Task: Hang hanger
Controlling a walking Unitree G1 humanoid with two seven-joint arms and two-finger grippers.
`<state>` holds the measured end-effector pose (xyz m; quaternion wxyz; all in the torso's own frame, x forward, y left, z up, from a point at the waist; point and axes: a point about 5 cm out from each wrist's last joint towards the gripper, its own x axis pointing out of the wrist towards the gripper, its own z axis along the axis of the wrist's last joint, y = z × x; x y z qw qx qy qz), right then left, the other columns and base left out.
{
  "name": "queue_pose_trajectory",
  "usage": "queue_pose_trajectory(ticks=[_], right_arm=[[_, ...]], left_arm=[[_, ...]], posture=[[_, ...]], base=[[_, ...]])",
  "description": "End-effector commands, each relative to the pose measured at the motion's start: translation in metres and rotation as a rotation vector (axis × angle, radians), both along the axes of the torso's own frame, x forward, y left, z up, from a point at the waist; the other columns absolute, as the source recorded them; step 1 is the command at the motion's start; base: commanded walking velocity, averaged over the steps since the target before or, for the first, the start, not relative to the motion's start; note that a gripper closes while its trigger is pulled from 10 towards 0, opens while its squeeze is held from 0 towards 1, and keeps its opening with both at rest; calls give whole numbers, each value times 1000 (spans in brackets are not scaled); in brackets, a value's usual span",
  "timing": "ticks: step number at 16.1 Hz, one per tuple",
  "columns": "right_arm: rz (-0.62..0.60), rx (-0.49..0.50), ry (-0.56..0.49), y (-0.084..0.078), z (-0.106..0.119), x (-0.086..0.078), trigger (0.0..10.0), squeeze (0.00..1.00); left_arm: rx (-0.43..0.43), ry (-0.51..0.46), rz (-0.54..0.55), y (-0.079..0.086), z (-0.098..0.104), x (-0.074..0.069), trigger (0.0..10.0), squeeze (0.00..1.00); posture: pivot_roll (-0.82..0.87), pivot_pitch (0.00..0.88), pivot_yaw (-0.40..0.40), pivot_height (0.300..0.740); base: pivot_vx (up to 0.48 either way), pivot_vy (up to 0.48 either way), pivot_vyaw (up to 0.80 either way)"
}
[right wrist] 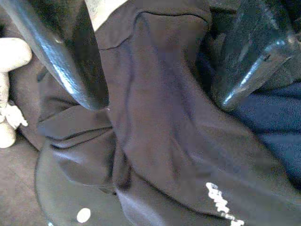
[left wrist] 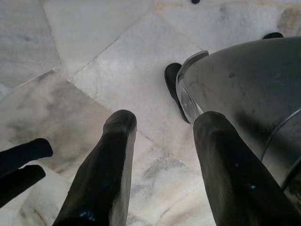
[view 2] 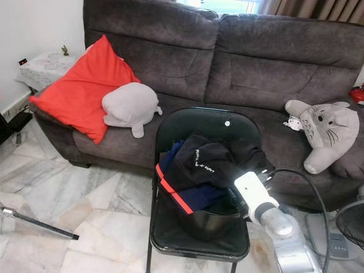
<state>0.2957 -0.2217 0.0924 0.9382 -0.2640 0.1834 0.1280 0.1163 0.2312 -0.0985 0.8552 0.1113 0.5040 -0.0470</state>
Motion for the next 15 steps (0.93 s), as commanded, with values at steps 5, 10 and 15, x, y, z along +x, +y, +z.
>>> queue_pose_trajectory(ticks=[5,10,15], right_arm=[[-11,-10,19,0,-7,5,4353,0],[0,2,7,4,-9,8,0,0],[5,2,8,7,-10,8,0,0]], left_arm=[[-3,33,-9,0,-2,-7,10000,0],[-3,34,-10,0,-2,-7,10000,0],[-2,38,-13,0,-2,-8,10000,0]], posture=[[1,87,-45,740],[7,87,-44,740],[5,88,-43,740]], base=[[0,0,0],[0,0,0],[0,0,0]])
